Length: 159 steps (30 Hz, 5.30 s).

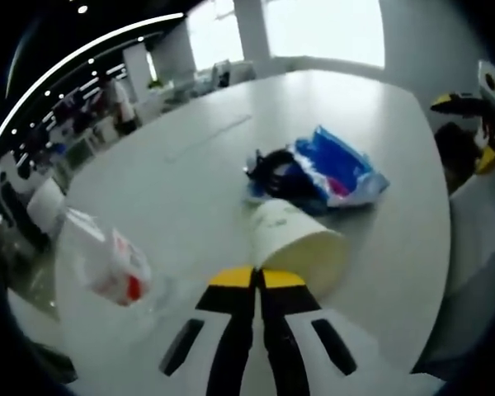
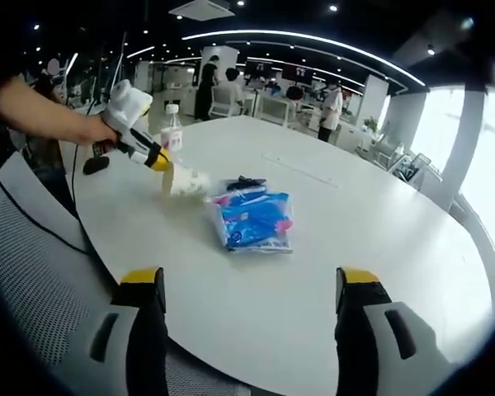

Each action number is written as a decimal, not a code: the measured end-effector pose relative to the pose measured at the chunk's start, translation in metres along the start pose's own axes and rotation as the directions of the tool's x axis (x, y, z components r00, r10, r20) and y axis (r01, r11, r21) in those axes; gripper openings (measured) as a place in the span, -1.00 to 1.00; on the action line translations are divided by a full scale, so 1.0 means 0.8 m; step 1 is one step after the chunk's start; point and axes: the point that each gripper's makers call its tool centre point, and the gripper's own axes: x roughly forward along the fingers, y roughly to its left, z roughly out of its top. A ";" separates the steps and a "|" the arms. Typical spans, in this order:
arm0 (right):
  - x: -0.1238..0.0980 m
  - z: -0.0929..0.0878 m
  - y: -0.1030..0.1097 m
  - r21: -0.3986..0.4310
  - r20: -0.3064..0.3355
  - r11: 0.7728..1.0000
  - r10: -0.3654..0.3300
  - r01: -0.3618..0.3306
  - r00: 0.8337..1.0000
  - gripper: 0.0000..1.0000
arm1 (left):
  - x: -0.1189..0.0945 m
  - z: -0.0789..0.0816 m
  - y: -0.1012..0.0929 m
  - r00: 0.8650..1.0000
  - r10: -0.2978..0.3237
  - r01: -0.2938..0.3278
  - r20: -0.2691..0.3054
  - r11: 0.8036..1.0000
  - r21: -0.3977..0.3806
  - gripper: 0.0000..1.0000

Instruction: Arrange the tabletop items into an orderly group along one side of the table until the central work area is clear of visible clutter.

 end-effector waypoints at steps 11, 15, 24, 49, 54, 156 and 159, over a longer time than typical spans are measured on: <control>0.001 0.005 0.005 0.030 0.026 0.999 0.023 -0.023 0.999 0.80 | -0.011 0.003 0.009 0.997 -0.031 0.030 -0.075 0.999 -0.013 -1.00; 0.001 0.007 0.006 0.036 0.036 0.999 0.028 -0.029 0.999 0.83 | -0.014 0.000 0.011 0.991 -0.054 0.053 -0.124 0.999 -0.013 -1.00; 0.001 0.011 0.007 0.038 0.052 0.999 0.034 -0.036 0.998 0.91 | -0.019 -0.004 0.009 0.962 -0.124 0.138 -0.242 0.989 0.044 -1.00; -0.001 0.010 -0.001 0.028 0.047 1.000 0.002 -0.004 0.999 0.84 | -0.032 0.026 0.035 0.875 -0.175 0.299 -0.451 0.928 0.220 -1.00; -0.001 0.010 -0.002 0.028 0.046 1.000 0.001 -0.003 0.999 0.84 | -0.032 0.030 0.043 0.857 -0.160 0.319 -0.489 0.911 0.262 -1.00; -0.001 -0.003 -0.005 0.001 -0.007 1.000 -0.012 0.012 1.000 0.72 | 0.047 0.046 0.106 0.737 0.045 0.429 -0.675 0.739 0.519 -0.47; 0.000 -0.002 -0.004 0.006 -0.004 1.000 -0.006 0.006 1.000 0.73 | 0.044 0.055 0.107 0.761 0.038 0.411 -0.647 0.744 0.527 -0.36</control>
